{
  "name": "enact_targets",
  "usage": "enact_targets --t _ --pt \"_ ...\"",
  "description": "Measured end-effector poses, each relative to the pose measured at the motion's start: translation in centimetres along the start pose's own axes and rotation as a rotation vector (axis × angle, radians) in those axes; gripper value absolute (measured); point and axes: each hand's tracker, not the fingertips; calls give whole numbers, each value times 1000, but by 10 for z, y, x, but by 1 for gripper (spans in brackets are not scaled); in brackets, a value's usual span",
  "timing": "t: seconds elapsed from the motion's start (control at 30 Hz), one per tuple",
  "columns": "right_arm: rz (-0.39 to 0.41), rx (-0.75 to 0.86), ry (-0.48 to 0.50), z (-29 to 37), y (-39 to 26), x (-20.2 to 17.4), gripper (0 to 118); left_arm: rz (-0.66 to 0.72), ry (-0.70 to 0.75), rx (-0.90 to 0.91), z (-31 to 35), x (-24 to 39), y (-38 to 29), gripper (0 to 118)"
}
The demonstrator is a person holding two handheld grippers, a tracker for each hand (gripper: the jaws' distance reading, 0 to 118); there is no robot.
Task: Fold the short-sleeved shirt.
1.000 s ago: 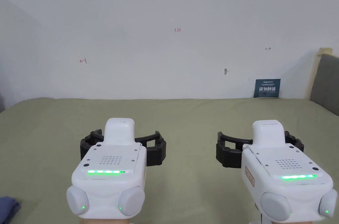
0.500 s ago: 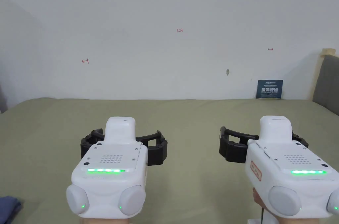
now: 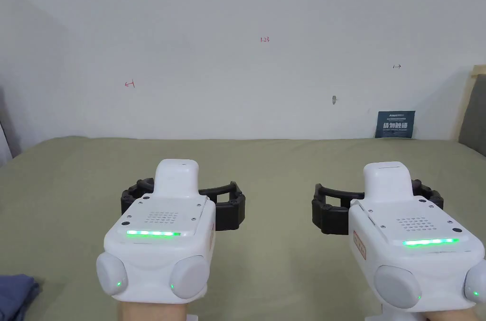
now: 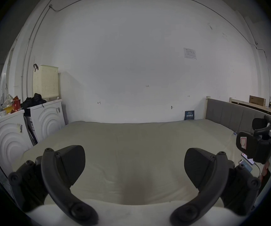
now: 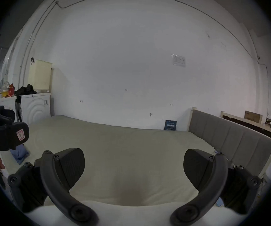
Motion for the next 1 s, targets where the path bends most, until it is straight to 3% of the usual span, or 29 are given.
enact_targets --t 0.07,0.2,0.57,1.0 --pt "-75 -16 -15 -2 0 4 118 13 -11 -7 1 0 1 118" --pt "-92 -30 13 -4 2 11 118 13 -9 -20 2 1 2 118" --pt "-27 -20 28 -1 1 10 118 14 -12 -9 3 0 7 118" --pt "-66 -86 1 -7 2 8 118 30 -23 -25 7 -1 4 118"
